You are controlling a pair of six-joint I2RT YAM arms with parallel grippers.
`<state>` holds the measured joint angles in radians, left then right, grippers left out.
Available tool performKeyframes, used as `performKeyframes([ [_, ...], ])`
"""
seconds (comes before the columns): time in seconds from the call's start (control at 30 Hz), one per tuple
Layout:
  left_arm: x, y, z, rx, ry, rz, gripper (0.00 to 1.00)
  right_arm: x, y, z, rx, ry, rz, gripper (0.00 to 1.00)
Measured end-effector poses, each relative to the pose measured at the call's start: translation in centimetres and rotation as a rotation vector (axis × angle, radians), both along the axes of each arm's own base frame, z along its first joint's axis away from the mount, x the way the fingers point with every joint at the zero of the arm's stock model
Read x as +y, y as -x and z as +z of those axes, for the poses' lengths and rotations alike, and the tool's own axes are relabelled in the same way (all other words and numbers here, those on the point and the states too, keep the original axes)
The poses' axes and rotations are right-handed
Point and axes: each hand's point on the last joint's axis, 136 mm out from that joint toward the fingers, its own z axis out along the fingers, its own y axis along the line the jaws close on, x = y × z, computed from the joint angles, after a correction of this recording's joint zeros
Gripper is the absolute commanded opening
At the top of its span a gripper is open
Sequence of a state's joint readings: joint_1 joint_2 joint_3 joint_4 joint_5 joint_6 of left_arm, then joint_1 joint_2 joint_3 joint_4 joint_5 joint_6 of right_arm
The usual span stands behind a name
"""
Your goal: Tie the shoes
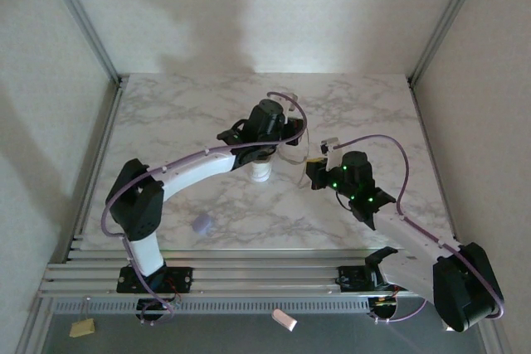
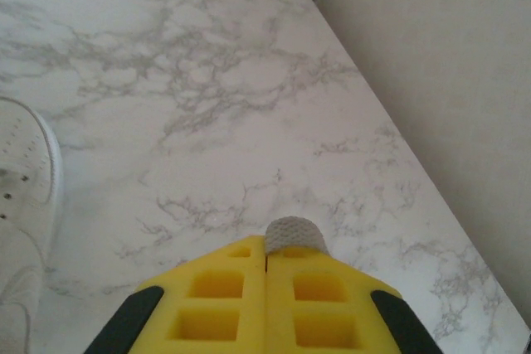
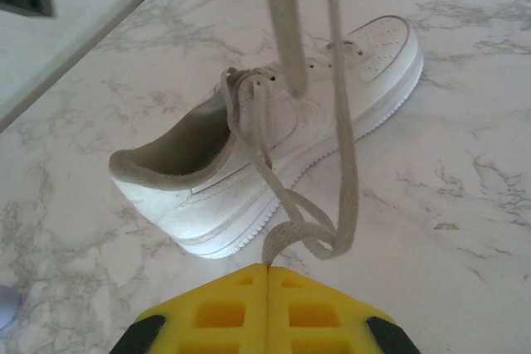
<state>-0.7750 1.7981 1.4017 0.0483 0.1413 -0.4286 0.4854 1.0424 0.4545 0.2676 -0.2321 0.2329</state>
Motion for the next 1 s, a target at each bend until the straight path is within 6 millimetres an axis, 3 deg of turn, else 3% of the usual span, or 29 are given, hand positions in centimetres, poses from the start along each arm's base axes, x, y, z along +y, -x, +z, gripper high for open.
performKeyframes([
  [0.13, -0.5, 0.0, -2.1, 0.052, -0.003, -0.007, 0.00, 0.0, 0.1, 0.4, -0.008, -0.002, 0.008, 0.00],
  [0.37, -0.6, 0.0, -3.1, 0.093, 0.027, 0.011, 0.00, -0.2, 0.3, 0.3, -0.004, 0.009, 0.007, 0.00],
  [0.7, 0.1, 1.0, -6.1, 0.164, 0.011, 0.025, 0.00, -1.0, 0.8, -0.4, 0.023, 0.045, -0.017, 0.00],
  [0.87, 0.6, 1.5, -5.7, 0.163, 0.019, 0.027, 0.00, -1.6, 1.4, -1.5, 0.091, 0.057, -0.041, 0.00],
  [1.0, 1.0, 1.8, -2.8, 0.123, 0.059, 0.024, 0.00, -1.7, 2.2, -2.3, 0.164, 0.042, -0.045, 0.00],
])
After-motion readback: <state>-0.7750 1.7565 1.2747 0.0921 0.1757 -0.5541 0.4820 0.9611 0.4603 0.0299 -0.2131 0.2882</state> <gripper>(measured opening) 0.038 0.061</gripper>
